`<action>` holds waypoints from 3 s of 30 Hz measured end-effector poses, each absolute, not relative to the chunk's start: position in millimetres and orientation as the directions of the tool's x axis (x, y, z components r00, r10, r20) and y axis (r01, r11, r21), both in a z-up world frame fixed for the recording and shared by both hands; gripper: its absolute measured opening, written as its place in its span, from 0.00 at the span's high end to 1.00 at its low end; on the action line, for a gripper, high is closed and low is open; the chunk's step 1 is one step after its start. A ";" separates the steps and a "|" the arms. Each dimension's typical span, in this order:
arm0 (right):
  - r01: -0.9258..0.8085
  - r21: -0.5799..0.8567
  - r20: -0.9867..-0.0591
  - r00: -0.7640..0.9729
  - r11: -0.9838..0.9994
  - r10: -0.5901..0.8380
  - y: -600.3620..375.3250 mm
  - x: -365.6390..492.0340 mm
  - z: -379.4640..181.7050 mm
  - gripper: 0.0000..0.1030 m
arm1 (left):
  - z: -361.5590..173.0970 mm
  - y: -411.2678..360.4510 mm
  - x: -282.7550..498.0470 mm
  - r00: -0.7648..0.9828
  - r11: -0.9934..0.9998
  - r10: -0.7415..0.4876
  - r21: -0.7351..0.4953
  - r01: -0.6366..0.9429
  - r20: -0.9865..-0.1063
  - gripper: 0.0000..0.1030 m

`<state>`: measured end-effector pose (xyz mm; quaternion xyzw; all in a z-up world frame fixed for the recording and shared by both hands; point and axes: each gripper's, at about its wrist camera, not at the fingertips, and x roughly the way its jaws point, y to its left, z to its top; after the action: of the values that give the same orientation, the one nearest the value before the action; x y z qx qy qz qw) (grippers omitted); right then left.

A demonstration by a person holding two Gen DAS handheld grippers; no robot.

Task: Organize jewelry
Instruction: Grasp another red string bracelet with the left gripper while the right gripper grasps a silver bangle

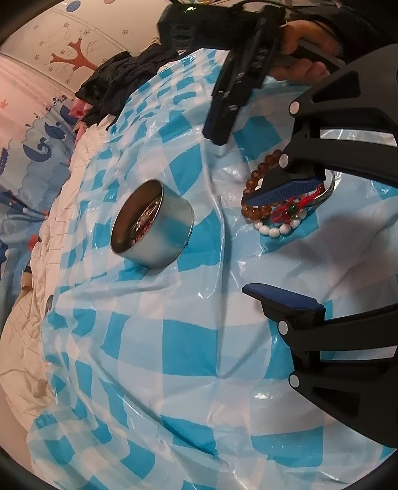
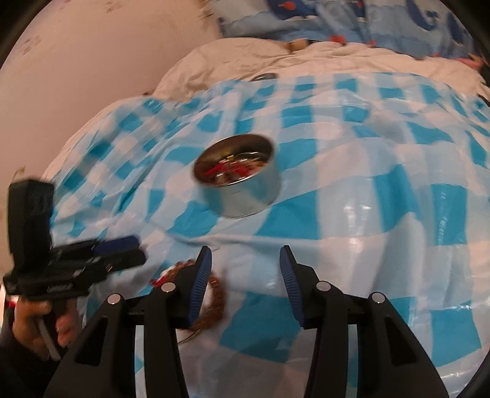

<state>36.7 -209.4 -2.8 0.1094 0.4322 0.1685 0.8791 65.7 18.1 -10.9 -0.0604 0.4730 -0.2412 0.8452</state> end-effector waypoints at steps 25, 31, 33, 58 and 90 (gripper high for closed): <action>-0.293 -0.006 -0.846 0.511 0.956 0.151 -169.3 31.8 -30.2 0.32 | -12.2 -1.5 34.0 0.385 0.781 -0.533 -0.262 0.567 -0.753 0.94; -0.287 0.037 -0.822 0.536 0.957 0.192 -174.3 29.4 -18.2 0.32 | 1.7 28.9 46.4 0.447 0.820 -0.524 -0.287 0.495 -0.725 0.94; -0.353 0.141 -0.794 0.518 0.925 0.319 -173.6 23.9 -3.9 0.32 | 1.3 33.9 49.9 0.457 0.834 -0.510 -0.289 0.470 -0.729 0.94; -0.624 0.288 -0.738 0.338 0.726 0.584 -118.7 -2.6 -10.2 0.96 | -1.5 35.0 54.3 0.452 0.851 -0.486 -0.287 0.440 -0.748 0.93; -0.475 0.535 -0.451 0.539 0.699 0.711 -198.5 21.2 35.4 0.96 | 40.0 14.6 67.4 0.513 0.811 -0.572 -0.347 0.472 -0.640 0.93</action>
<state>21.2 -198.5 35.4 0.1773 0.3339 0.3451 0.8590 67.4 14.6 40.0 -0.0643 0.3911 -0.3009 0.8674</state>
